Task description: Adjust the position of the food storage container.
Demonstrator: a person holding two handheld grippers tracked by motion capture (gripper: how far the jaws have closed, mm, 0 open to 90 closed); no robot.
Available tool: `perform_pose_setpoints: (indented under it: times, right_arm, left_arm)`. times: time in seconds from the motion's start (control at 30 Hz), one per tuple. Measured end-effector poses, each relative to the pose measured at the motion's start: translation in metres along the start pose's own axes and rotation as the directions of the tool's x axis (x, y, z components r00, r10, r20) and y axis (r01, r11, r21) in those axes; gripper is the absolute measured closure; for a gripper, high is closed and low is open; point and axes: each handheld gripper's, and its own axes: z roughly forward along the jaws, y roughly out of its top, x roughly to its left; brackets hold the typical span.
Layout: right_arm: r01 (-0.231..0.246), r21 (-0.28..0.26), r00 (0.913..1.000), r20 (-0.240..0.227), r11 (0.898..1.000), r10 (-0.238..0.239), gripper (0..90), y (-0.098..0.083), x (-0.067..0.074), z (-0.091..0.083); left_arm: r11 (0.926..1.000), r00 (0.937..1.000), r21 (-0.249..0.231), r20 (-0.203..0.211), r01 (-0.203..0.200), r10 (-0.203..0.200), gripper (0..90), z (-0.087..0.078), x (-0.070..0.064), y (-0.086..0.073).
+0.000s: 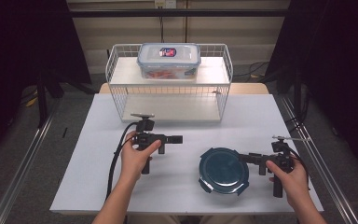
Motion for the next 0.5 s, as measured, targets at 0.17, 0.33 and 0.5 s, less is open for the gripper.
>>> perform_pose_setpoints:
  times: [0.17,0.33,0.5]
  right_arm:
    - [-0.009,0.006,1.0,0.002,1.0,0.009,22.2,-0.007,-0.002,-0.008]
    - [-0.021,-0.004,0.9997,0.01,1.0,0.021,24.3,-0.011,-0.005,-0.017]
    - [-0.041,0.01,0.9991,0.006,0.999,0.041,27.8,-0.017,-0.008,-0.023]
  left_arm:
    - [1.0,1.0,0.003,0.002,0.006,-0.006,6.9,0.001,0.0,-0.001]
    - [0.9999,1.0,0.013,-0.002,0.002,-0.002,6.9,0.004,0.0,-0.003]
    - [0.9996,0.9999,0.026,-0.01,-0.011,0.011,6.9,0.005,0.002,-0.004]
